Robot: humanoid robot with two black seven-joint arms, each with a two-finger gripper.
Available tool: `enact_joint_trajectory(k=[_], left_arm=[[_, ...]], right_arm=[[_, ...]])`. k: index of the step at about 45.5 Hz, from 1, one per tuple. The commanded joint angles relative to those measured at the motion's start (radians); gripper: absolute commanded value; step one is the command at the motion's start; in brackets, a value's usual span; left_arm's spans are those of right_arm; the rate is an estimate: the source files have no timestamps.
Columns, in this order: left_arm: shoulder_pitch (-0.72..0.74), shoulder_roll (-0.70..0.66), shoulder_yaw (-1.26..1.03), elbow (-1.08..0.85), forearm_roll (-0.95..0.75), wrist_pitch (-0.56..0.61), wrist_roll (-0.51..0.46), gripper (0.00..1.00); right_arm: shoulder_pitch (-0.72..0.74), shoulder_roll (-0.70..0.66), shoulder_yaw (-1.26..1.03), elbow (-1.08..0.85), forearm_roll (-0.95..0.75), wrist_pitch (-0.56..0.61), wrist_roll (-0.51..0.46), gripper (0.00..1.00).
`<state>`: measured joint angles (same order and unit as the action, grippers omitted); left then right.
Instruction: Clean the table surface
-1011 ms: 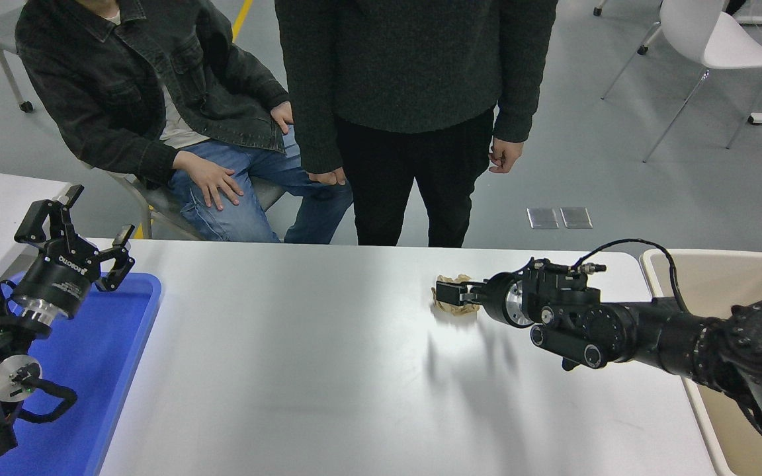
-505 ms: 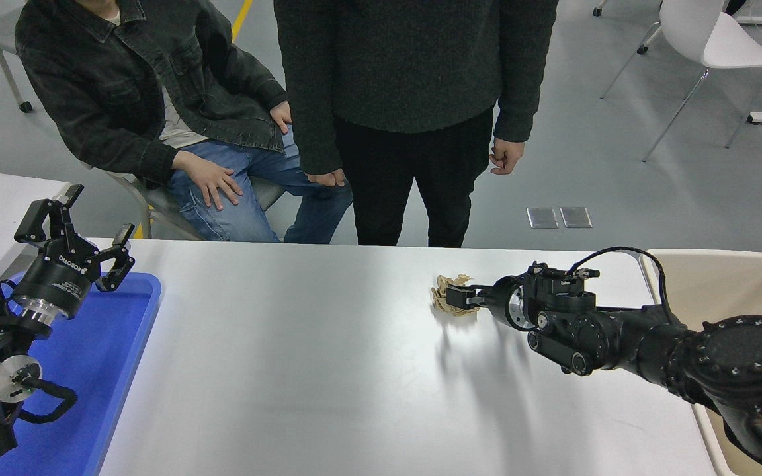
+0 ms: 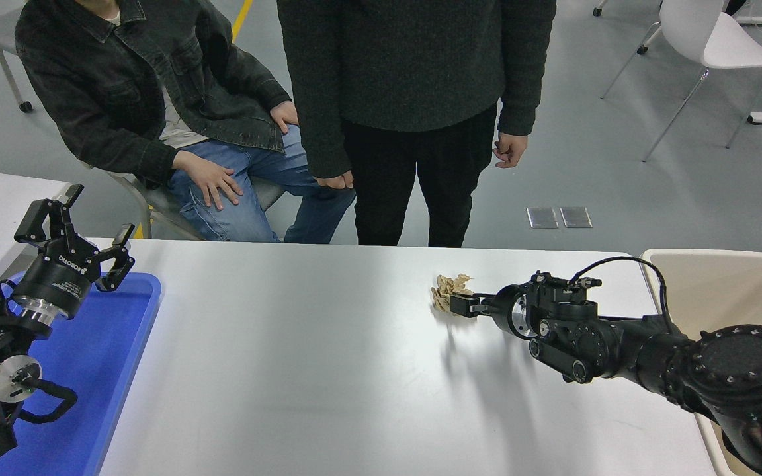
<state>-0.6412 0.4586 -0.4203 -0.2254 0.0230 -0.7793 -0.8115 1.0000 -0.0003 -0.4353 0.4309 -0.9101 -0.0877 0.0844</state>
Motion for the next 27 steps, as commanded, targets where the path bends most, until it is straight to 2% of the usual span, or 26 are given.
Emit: enact_joint_trajectory(k=[1,13,19,27], left_arm=[[0.0,0.0,0.0,0.0,0.0,0.0,0.0,1.0],[0.0,0.0,0.0,0.0,0.0,0.0,0.0,1.0],[0.0,0.0,0.0,0.0,0.0,0.0,0.0,1.0],[0.0,0.0,0.0,0.0,0.0,0.0,0.0,1.0]], right_arm=[[-0.008,0.0,0.012,0.008,0.004,0.0,0.0,0.98],[-0.008,0.0,0.055,0.04,0.005,-0.003,-0.002,0.94],[-0.008,0.0,0.063,0.042,0.005,0.0,-0.002,0.8],[-0.008,0.0,0.061,0.04,0.005,0.0,-0.002,0.69]])
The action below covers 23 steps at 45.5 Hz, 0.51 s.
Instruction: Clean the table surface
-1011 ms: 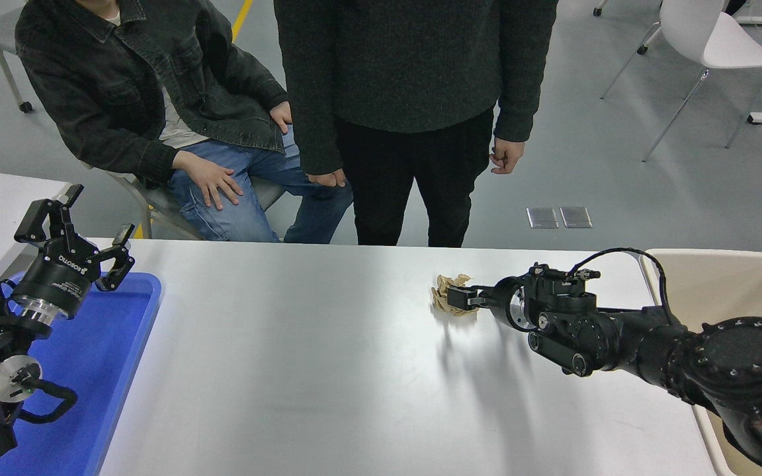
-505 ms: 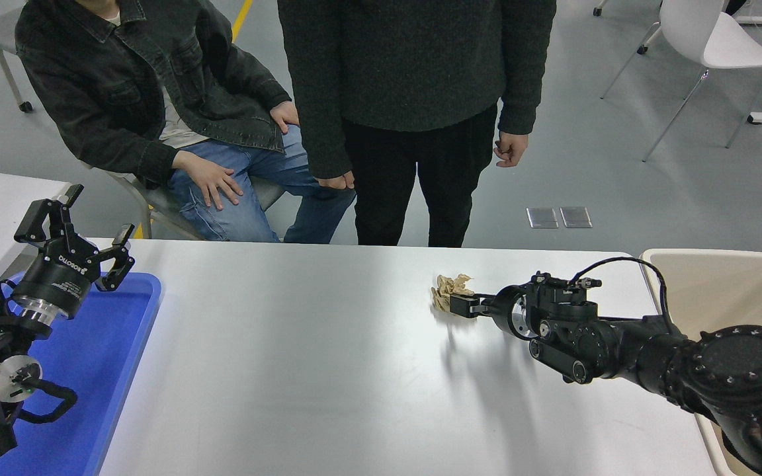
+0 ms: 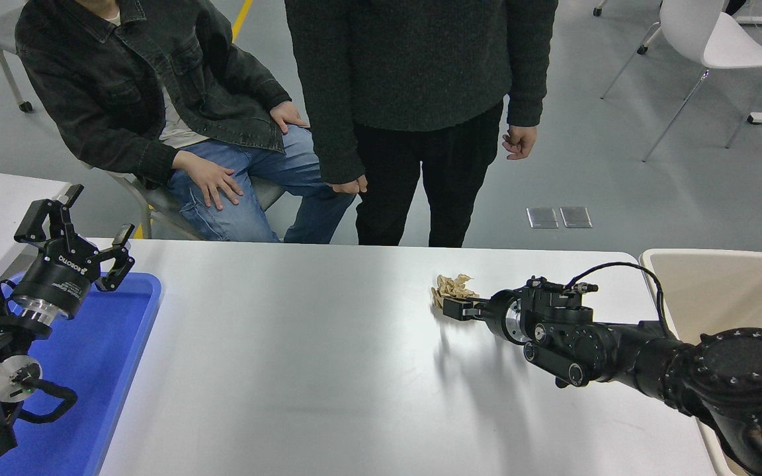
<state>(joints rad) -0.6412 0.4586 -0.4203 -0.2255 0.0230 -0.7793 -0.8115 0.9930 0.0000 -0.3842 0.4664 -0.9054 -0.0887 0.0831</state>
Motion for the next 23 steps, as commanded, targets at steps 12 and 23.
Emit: enact_joint_trajectory(k=[12,23], left_arm=[[0.0,0.0,0.0,0.0,0.0,0.0,0.0,1.0],[0.0,0.0,0.0,0.0,0.0,0.0,0.0,1.0]], right_arm=[[-0.002,0.0,0.011,0.005,0.0,0.024,0.0,0.39],[0.0,0.0,0.013,0.005,0.005,0.038,0.0,0.18]])
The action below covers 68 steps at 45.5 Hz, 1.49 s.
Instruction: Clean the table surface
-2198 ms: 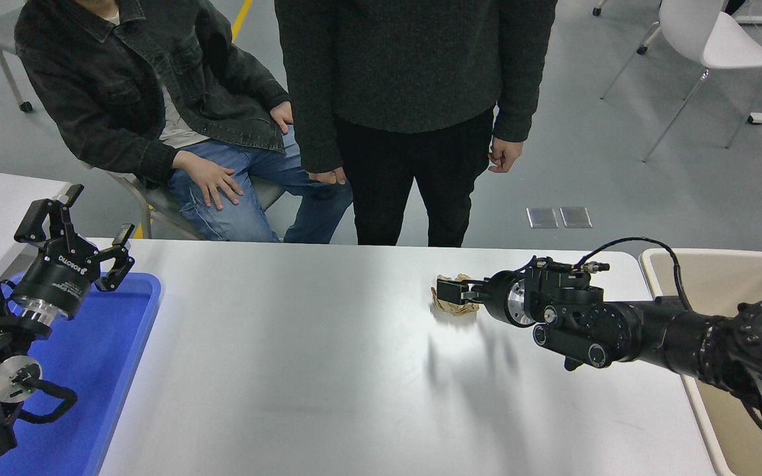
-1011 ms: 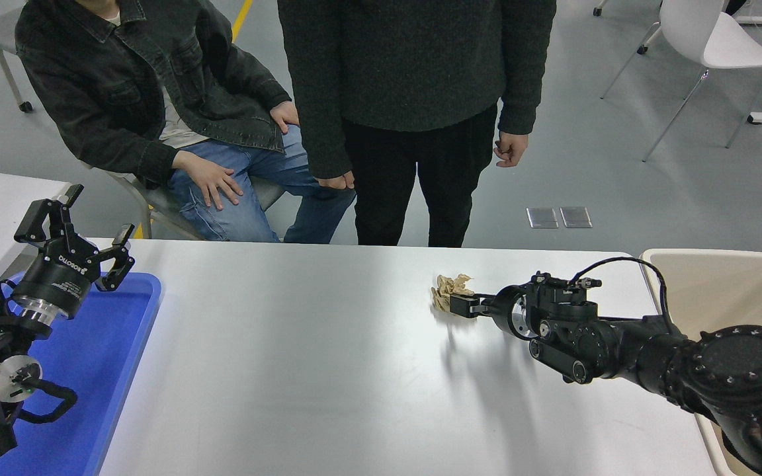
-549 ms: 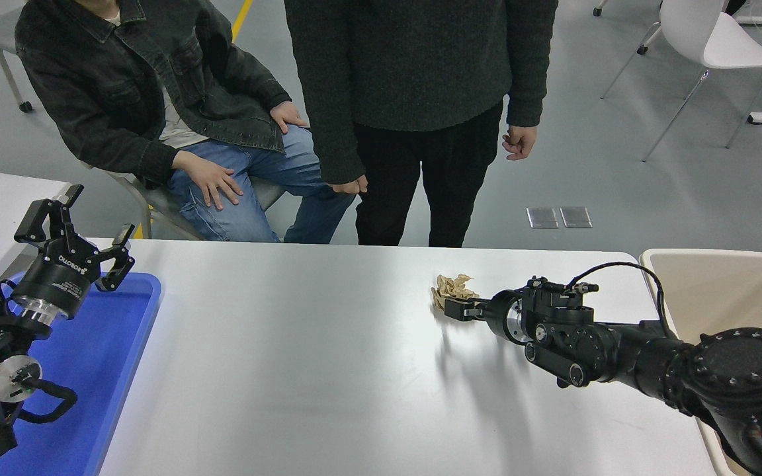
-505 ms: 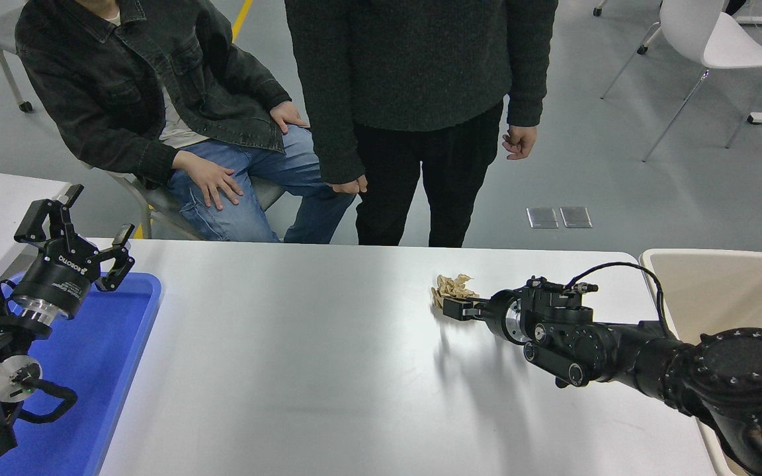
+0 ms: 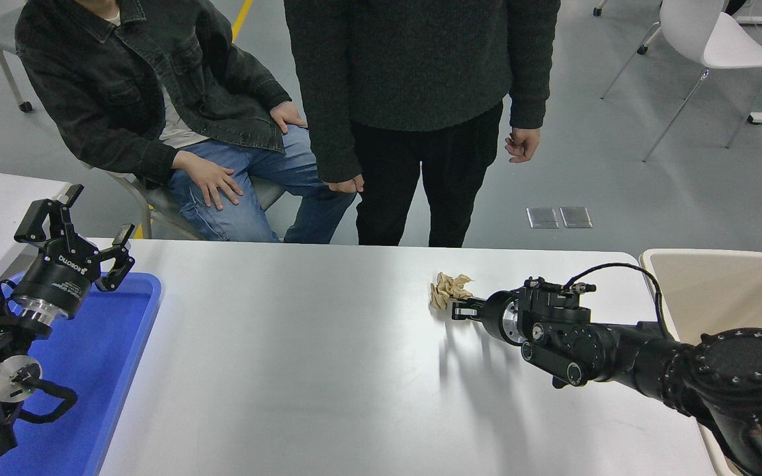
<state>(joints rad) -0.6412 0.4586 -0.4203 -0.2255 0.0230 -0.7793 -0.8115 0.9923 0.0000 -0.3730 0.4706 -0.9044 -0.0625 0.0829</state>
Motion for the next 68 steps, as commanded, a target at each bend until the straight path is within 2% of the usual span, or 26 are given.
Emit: enact_joint_trajectory(k=[1,5,6,28,42,60,68], left_arm=[[0.0,0.0,0.0,0.0,0.0,0.0,0.0,1.0],[0.0,0.0,0.0,0.0,0.0,0.0,0.0,1.0],[0.0,0.0,0.0,0.0,0.0,0.0,0.0,1.0],[0.0,0.0,0.0,0.0,0.0,0.0,0.0,1.0],[0.0,0.0,0.001,0.0,0.0,0.0,0.0,1.0],[0.0,0.0,0.0,0.0,0.0,0.0,0.0,1.0],[0.0,0.0,0.0,0.0,0.0,0.0,0.0,1.0]], right_arm=[[0.0,0.0,0.002,0.0,0.007,0.013,0.0,0.15],[0.002,0.0,0.002,0.0,0.036,0.039,0.0,0.01],[0.002,0.0,0.002,0.0,0.047,0.044,0.0,0.0],[0.034,0.0,0.005,0.006,0.122,0.073,0.0,0.0],[0.085,0.0,0.063,0.155,0.16,0.073,-0.002,0.0],[0.184,-0.346,0.095,0.471,0.182,0.073,-0.002,0.0],[0.244,-0.573,0.094,0.687,0.182,0.075,-0.002,0.0]])
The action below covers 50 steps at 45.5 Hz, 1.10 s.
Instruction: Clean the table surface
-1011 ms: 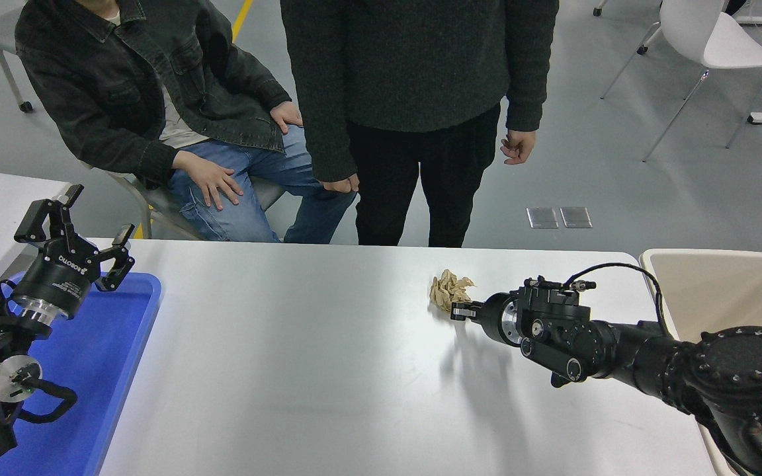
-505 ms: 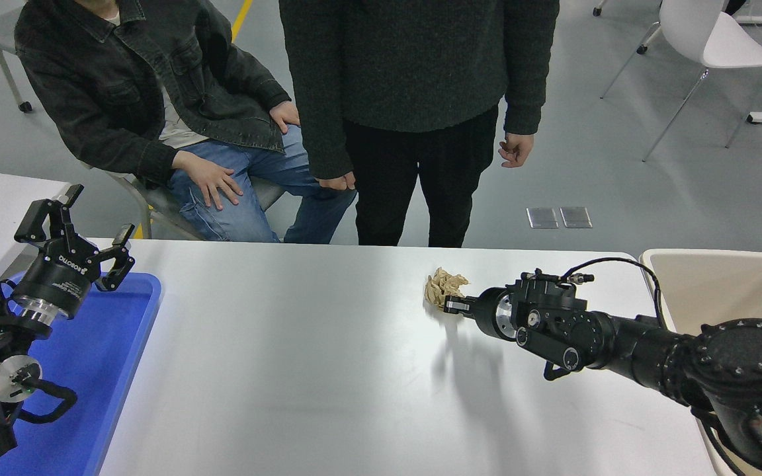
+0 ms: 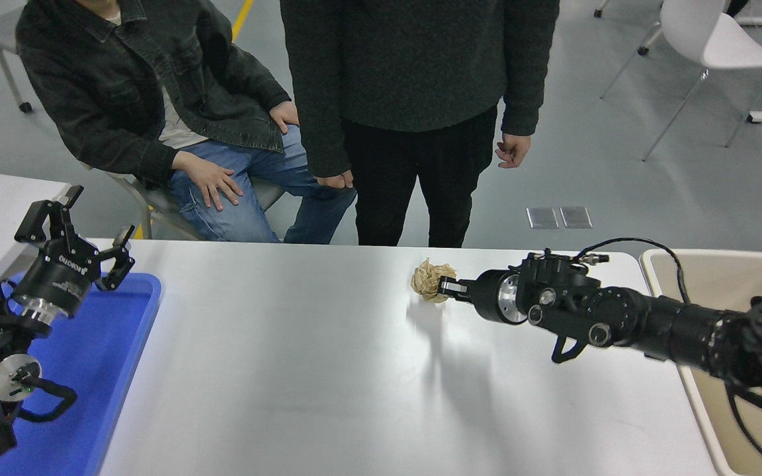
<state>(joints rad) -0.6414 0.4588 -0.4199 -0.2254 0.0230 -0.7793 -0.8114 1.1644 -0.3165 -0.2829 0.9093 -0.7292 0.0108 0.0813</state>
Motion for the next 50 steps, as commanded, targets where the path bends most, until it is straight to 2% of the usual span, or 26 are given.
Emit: enact_joint_trajectory(k=[1,12,25,37,50], left_arm=[[0.0,0.0,0.0,0.0,0.0,0.0,0.0,1.0],[0.0,0.0,0.001,0.0,0.0,0.0,0.0,1.0],[0.0,0.0,0.0,0.0,0.0,0.0,0.0,1.0],[0.0,0.0,0.0,0.0,0.0,0.0,0.0,1.0],[0.0,0.0,0.0,0.0,0.0,0.0,0.0,1.0]], right_arm=[[0.078,-0.282,0.002,0.272,0.007,0.002,0.0,0.0],[0.17,-0.547,-0.01,0.485,0.007,0.037,0.0,0.0],[0.281,-0.835,0.005,0.545,0.005,0.244,0.002,0.0],[0.345,-0.952,0.007,0.582,0.005,0.33,0.003,0.0],[0.348,-0.967,0.007,0.588,0.005,0.337,0.002,0.0]])
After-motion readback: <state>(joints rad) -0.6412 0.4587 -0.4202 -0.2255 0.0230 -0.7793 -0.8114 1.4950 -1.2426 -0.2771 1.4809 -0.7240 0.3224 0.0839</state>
